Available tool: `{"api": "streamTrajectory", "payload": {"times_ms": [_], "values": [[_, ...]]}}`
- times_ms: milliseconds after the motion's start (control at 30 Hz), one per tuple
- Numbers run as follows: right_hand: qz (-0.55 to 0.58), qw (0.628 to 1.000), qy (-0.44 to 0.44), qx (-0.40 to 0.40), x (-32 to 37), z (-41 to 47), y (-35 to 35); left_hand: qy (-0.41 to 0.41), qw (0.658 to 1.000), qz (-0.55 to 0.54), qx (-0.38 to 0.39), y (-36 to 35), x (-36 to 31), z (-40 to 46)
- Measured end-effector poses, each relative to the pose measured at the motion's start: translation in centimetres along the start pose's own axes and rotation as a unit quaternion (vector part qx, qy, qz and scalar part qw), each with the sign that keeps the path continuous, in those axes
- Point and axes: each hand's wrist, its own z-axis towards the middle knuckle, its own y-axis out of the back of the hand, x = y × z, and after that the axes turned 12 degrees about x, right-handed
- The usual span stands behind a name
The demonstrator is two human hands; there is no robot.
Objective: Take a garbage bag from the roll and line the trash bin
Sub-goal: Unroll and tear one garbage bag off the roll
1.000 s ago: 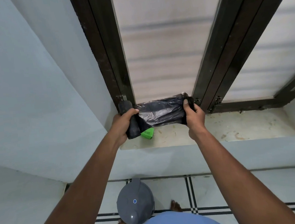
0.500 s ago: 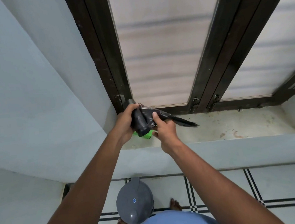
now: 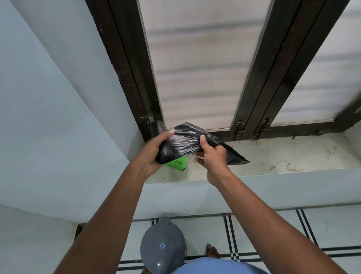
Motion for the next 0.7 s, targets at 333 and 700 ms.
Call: {"api": "streamTrajectory", "payload": {"times_ms": [333,700], "values": [[0.015,0.997,0.003,-0.071,1.4,0.8,2.7,-0.023,0.999,0.001,-0.044,0.2,-0.6,-0.7],[-0.014,0.986,-0.082,0.144,0.1,-3.4,-0.4,-0.033,0.999,-0.009,0.016,-1.9,-0.6,-1.5]]}}
